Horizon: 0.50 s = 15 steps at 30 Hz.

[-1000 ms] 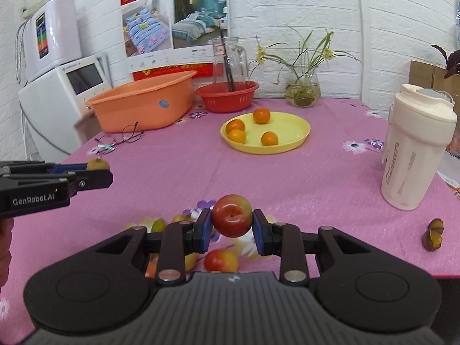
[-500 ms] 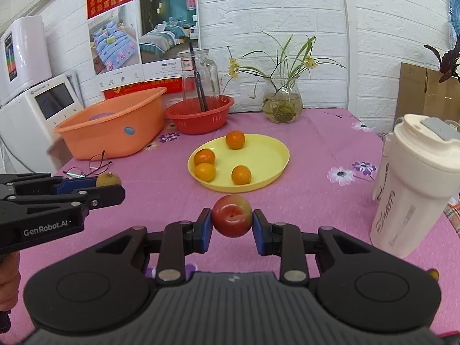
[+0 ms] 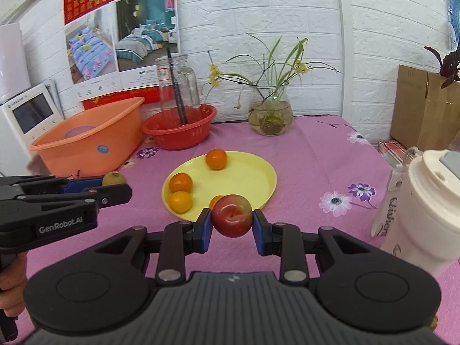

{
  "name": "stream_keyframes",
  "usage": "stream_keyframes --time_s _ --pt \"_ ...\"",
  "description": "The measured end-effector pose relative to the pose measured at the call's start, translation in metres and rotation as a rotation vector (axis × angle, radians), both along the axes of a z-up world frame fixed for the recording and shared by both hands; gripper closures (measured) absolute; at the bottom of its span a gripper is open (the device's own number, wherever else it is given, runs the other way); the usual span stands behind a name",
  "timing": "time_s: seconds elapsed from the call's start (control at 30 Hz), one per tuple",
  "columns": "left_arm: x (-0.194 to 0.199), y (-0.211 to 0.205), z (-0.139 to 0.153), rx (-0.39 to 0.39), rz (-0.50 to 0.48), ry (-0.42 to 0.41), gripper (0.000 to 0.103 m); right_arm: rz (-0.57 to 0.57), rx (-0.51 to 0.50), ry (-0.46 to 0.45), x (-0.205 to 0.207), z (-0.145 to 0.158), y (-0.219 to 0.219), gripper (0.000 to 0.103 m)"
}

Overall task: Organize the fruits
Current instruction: 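Carry both plums over the yellow plate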

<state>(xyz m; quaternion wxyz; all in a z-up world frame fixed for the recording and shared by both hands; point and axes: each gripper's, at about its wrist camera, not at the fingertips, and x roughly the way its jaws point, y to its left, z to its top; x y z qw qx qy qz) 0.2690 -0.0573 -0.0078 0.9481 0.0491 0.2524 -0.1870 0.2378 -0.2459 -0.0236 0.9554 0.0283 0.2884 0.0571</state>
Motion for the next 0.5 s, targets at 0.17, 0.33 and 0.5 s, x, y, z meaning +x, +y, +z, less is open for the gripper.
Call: stream_keyframes --time_s 0.17,0.33,0.5 --pt "0.020 -0.007 -0.007 0.019 0.008 0.021 0.078 -0.019 -0.015 0.003 0.023 -0.002 -0.006 0.030" --pt "0.041 -0.014 -0.014 0.018 -0.002 0.044 0.078 -0.026 -0.011 0.011 0.045 -0.005 -0.007 0.030" --pt "0.058 -0.024 -0.021 0.022 -0.012 0.057 0.078 -0.039 -0.011 0.029 0.065 -0.013 -0.006 0.030"
